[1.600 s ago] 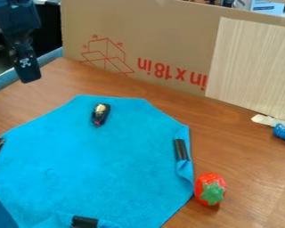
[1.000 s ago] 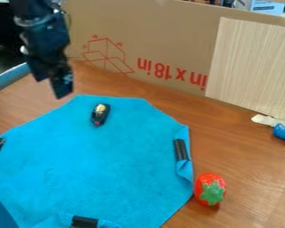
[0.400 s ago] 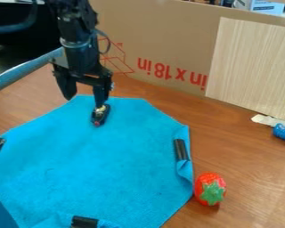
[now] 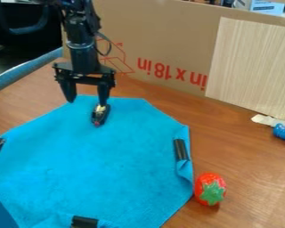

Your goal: Move the figure on to the table from the top edge of the cloth

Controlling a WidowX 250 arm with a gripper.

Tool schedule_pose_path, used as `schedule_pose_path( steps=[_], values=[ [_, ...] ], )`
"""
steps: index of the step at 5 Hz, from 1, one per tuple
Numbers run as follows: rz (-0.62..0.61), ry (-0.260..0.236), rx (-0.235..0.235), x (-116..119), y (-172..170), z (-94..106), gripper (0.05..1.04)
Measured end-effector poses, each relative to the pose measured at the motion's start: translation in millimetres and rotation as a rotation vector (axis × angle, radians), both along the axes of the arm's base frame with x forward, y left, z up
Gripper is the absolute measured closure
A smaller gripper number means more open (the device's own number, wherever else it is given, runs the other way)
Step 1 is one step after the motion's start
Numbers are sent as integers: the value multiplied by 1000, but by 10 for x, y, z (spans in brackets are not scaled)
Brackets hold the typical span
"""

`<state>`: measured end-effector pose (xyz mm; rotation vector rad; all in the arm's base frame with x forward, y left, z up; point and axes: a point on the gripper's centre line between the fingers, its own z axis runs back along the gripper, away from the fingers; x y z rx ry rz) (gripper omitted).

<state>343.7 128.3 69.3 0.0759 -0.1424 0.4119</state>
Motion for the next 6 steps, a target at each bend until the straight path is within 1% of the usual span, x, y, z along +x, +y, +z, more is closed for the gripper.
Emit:
schedule_pose_path(
  steps=[1, 2, 3, 4, 5, 6],
  values=[
    [59, 26, -55, -28, 50, -98, 84],
    [55, 13, -53, -18, 49, -116, 83],
    [84, 22, -61, -30, 42, -157, 84],
    [76, 28, -54, -22, -22, -209, 83],
    [52, 19, -23, 30, -82, -258, 83],
    [56, 20, -15, 45, -109, -287, 83]
  ],
)
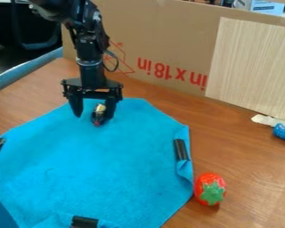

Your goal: Move the figure on to the table from the top edge of the cloth

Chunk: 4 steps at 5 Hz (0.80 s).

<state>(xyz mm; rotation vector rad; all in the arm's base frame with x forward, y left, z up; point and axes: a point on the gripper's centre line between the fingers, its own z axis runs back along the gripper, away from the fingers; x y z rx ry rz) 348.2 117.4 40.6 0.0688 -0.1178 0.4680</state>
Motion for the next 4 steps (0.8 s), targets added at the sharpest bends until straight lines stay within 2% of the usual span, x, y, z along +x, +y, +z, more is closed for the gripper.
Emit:
schedule_pose_path(
  steps=[1, 2, 3, 4],
  values=[
    [-9, 12, 17, 17, -20, -93, 112],
    [-44, 14, 32, 31, -26, -84, 406],
    [-117, 14, 56, 58, -48, -80, 559],
    [-157, 2, 47, 103, -70, -48, 559]
  ],
)
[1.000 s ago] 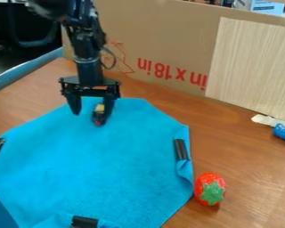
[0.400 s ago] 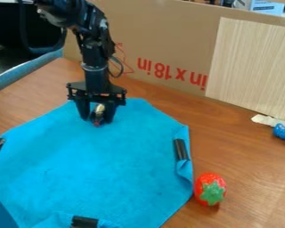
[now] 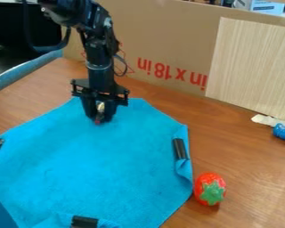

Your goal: Move the figure on to the table from the top edge of the cloth

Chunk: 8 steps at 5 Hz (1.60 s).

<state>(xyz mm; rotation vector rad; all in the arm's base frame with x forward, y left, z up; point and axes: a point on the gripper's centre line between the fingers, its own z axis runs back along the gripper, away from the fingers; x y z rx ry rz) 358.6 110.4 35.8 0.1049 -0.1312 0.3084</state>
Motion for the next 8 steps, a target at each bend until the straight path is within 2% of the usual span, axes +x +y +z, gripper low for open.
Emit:
schedule_pose_path(
  steps=[1, 2, 3, 5, 6, 7, 8],
  values=[
    [-27, -27, 1, 128, 12, 149, 559],
    [-2, -92, -14, 348, 56, 458, 559],
    [72, -113, -17, 507, 322, 595, 559],
    [241, -124, -29, 677, 918, 573, 559],
    [280, -126, -51, 641, 1146, 457, 559],
    [247, -159, -36, 672, 1194, 387, 559],
    [254, -152, -57, 618, 1300, 262, 559]
  ],
)
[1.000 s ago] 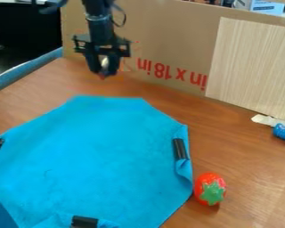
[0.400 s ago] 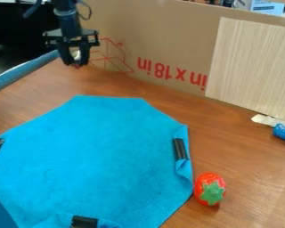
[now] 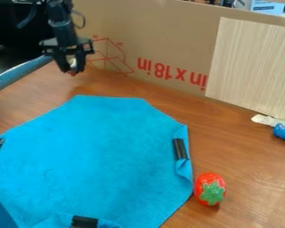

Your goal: Move the figure on to the table from the top edge of the cloth

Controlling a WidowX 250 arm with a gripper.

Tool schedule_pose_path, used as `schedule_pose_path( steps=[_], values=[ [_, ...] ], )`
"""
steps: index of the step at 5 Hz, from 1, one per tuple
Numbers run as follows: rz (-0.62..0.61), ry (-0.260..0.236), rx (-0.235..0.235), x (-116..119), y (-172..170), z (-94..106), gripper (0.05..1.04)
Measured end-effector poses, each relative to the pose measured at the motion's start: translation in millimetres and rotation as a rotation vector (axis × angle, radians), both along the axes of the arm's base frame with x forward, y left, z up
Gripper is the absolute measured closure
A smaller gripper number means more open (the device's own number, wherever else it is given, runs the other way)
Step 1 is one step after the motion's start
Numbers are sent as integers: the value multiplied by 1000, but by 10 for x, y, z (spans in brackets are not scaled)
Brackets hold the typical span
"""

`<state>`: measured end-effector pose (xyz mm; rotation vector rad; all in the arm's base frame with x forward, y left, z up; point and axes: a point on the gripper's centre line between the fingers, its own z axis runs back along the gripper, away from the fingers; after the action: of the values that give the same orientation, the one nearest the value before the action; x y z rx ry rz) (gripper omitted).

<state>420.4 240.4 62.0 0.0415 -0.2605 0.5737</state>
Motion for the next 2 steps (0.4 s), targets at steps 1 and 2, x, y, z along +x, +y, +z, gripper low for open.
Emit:
schedule_pose_path(
  steps=[1, 2],
  values=[
    [8, 52, -9, -61, 72, -221, 559],
    [36, 81, -29, -4, 122, -280, 488]
  ],
)
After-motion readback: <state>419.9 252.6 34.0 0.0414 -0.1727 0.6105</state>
